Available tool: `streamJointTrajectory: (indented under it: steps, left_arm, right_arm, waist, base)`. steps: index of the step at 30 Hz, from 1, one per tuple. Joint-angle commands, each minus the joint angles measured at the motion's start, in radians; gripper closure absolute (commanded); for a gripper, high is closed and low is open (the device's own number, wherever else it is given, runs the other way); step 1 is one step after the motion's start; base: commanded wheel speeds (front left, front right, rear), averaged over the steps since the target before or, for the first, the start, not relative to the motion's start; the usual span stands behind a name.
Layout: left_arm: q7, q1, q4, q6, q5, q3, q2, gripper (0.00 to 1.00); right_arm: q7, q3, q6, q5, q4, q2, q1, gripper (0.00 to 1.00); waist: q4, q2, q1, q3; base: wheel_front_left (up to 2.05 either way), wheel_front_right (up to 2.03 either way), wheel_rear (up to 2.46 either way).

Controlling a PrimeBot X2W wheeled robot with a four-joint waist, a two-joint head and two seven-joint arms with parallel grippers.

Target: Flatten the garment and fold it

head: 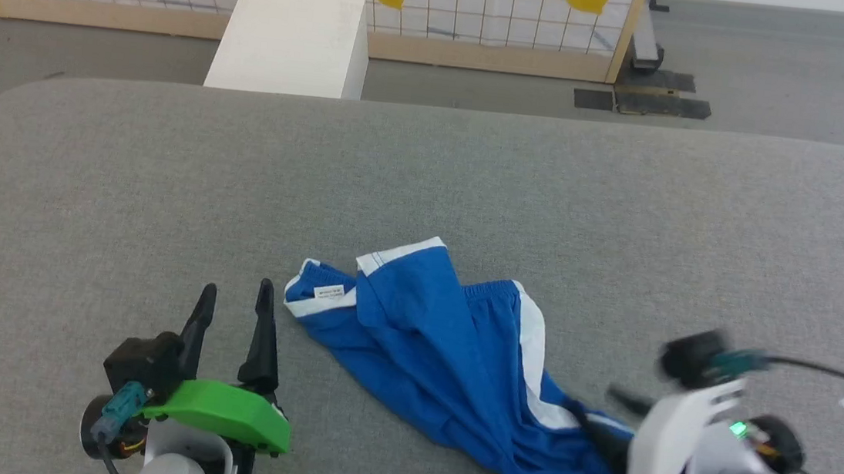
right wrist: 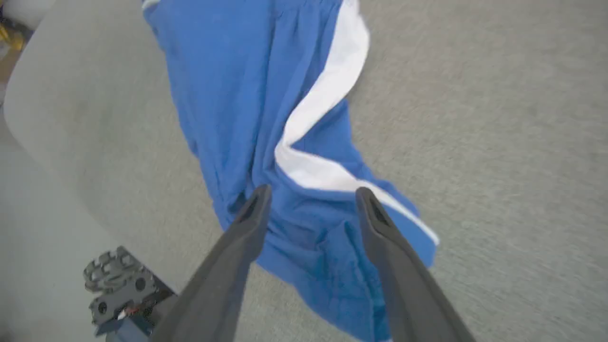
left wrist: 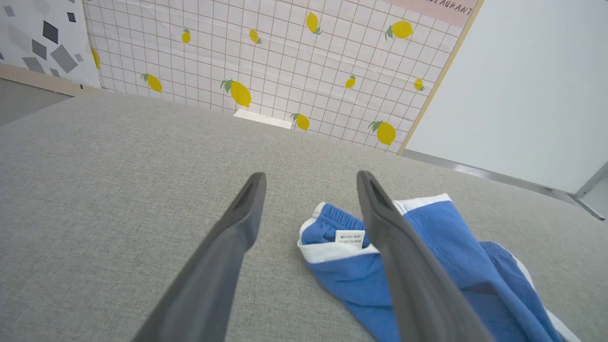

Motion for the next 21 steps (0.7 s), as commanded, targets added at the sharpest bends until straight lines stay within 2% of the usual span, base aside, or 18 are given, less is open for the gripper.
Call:
streamJointTrajectory:
  steps: [1,5,9,12,16,21]
  left_arm:
    - [-0.004,-0.009,0.005,-0.008,0.010,-0.002,0.000,0.00]
    - [0.019,-0.032,0.016,-0.017,0.000,-0.012,0.000,0.00]
    - [0.074,-0.087,0.025,-0.034,-0.018,-0.035,-0.005,0.00]
    - [0.153,-0.158,0.048,-0.050,-0.041,-0.058,-0.012,0.00]
    - [0.337,-0.289,0.139,-0.056,-0.047,-0.103,-0.005,0.00]
    - [0.663,-0.412,0.317,0.012,-0.015,-0.138,0.053,0.00]
  right_arm:
    - [-0.058,-0.080,-0.002,-0.007,-0.016,0.046,0.010,0.00]
    - [-0.196,-0.350,-0.002,-0.095,-0.034,0.177,0.034,0.00]
    - [-0.245,-0.493,-0.002,-0.162,-0.029,0.212,0.067,0.00]
    - [-0.267,-0.527,-0.002,-0.138,-0.018,0.215,0.086,0.00]
    - [-0.287,-0.516,-0.002,-0.116,0.002,0.215,0.092,0.00]
    - [-0.300,-0.479,-0.002,-0.104,0.019,0.215,0.067,0.00]
  waist:
    - [-0.012,-0.0001,0.0000,-0.012]
    - [-0.027,-0.0001,0.0000,-0.018]
    - [-0.044,-0.0001,0.0000,-0.013]
    - [-0.061,-0.0001,0.0000,-0.004]
    - [-0.102,-0.0001,0.0000,0.009]
    - [-0.169,-0.0001,0.0000,0.028]
  base:
    - [0.00,0.00,0.00]
    - [0.00,0.00,0.00]
    - [0.00,0.00,0.00]
    - [0.00,0.00,0.00]
    - [0.00,0.00,0.00]
    - [0.00,0.00,0.00]
